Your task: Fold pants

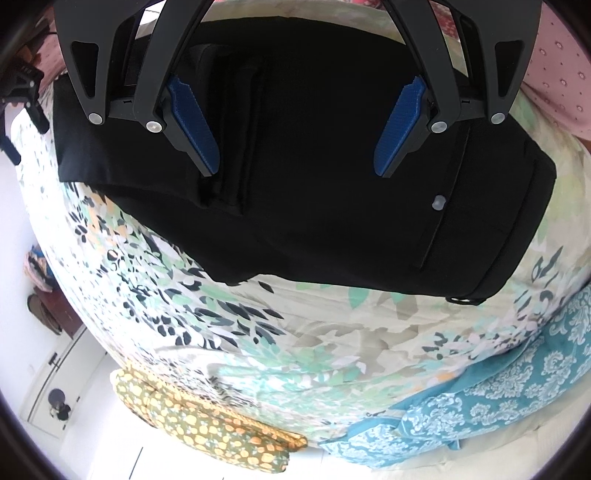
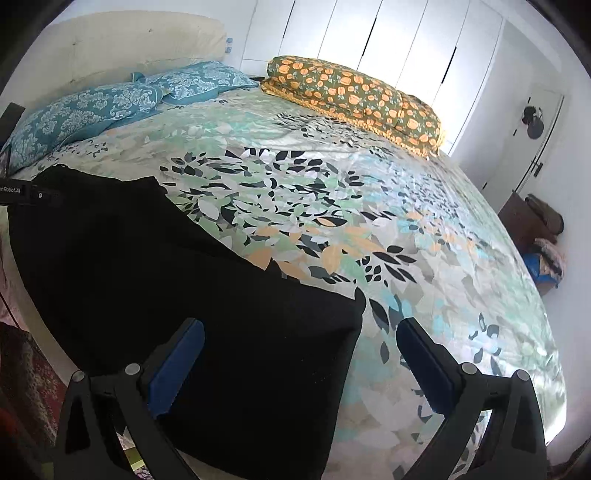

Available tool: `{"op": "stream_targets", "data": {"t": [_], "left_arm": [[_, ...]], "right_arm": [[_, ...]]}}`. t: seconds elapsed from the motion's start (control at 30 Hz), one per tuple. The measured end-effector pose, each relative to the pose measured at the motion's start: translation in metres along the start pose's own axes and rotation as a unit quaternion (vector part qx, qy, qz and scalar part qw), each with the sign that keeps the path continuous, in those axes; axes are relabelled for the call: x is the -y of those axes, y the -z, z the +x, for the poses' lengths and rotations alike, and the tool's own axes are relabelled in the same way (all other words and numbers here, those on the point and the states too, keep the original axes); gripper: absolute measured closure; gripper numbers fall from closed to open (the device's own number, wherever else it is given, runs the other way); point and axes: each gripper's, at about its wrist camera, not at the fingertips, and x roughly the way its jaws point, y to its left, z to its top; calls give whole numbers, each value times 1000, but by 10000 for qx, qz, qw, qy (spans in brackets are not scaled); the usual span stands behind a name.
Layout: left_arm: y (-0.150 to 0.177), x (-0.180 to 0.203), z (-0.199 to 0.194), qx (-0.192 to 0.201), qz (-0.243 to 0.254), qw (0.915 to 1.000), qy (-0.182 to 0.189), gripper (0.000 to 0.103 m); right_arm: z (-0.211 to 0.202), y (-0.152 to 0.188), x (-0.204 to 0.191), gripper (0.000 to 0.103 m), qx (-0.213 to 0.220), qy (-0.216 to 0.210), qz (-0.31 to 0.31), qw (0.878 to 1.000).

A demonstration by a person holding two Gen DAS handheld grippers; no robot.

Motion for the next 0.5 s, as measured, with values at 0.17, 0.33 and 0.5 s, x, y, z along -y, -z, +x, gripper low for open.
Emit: {"op": "stream_targets", "data": {"t": [0.17,0.33,0.5], "left_arm": [[1,7,0,4,165,9999,-16,16],[-4,2,-2,-12,147,9999,46,16],[-49,-54,-18,184,-488,9985,183,14]], "right_arm": [[-6,0,-1,0,188,120,-168,9996],[-9,0,-1,0,224,170,-218,9994],[-8,0,-2,0,182,49,-169,9997]]}}
